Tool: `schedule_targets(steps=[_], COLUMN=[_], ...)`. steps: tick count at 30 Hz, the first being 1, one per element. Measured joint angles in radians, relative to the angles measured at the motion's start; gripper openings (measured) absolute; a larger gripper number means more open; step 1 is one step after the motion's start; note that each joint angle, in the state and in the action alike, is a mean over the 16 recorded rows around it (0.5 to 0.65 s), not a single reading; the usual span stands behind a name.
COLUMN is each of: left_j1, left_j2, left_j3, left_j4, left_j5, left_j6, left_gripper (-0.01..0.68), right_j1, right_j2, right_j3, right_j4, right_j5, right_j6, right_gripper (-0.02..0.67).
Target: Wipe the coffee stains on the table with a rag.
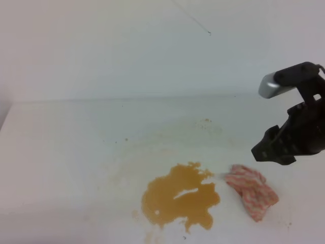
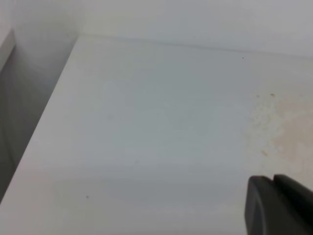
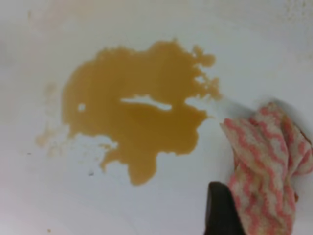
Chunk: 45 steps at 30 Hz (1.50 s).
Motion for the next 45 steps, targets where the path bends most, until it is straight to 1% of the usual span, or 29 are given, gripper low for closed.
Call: schedule_targets(steps=[4,8,16,20,23,25,31,38,41,45], left_j1=[0.000,0.000,0.000,0.000,0.000,0.000,0.000,0.000,0.000,0.000], left_j2=[0.000,0.000,0.000,0.000,0.000,0.000,0.000,0.000,0.000,0.000], left_j3=[0.000,0.000,0.000,0.000,0.000,0.000,0.000,0.000,0.000,0.000], left_j4=[0.000,0.000,0.000,0.000,0.000,0.000,0.000,0.000,0.000,0.000], left_j5=[0.000,0.000,0.000,0.000,0.000,0.000,0.000,0.000,0.000,0.000], left_j6=[0.000,0.000,0.000,0.000,0.000,0.000,0.000,0.000,0.000,0.000], left_gripper=[0.001,0.001,0.001,0.001,0.001,0.001,0.001,0.001,0.001,0.001], right_j1=[0.000,0.000,0.008,0.013,0.016,0.017,0.018,0.018,0.018,0.022], right_j2=[0.057,0.122,0.257,0.317,0.353,0.374,0.415,0.430,0.431,0.436], right_j3=[0.000,0.000,-0.001,-0.003,-0.004,-0.005,-0.008,-0.009,-0.009,-0.009], right_j4=[0.008,0.002,-0.021,-0.027,-0.031,-0.033,-0.032,0.029,0.074,0.144], right_j5=[-0.023,-0.040,-0.081,-0.104,-0.119,-0.128,-0.142,-0.120,-0.106,-0.089], right_j6=[0.008,0.015,0.040,0.066,0.085,0.099,0.132,0.080,0.047,-0.004], right_gripper=[0.375,0.415,0.424,0.407,0.382,0.353,0.215,0.067,0.029,0.015])
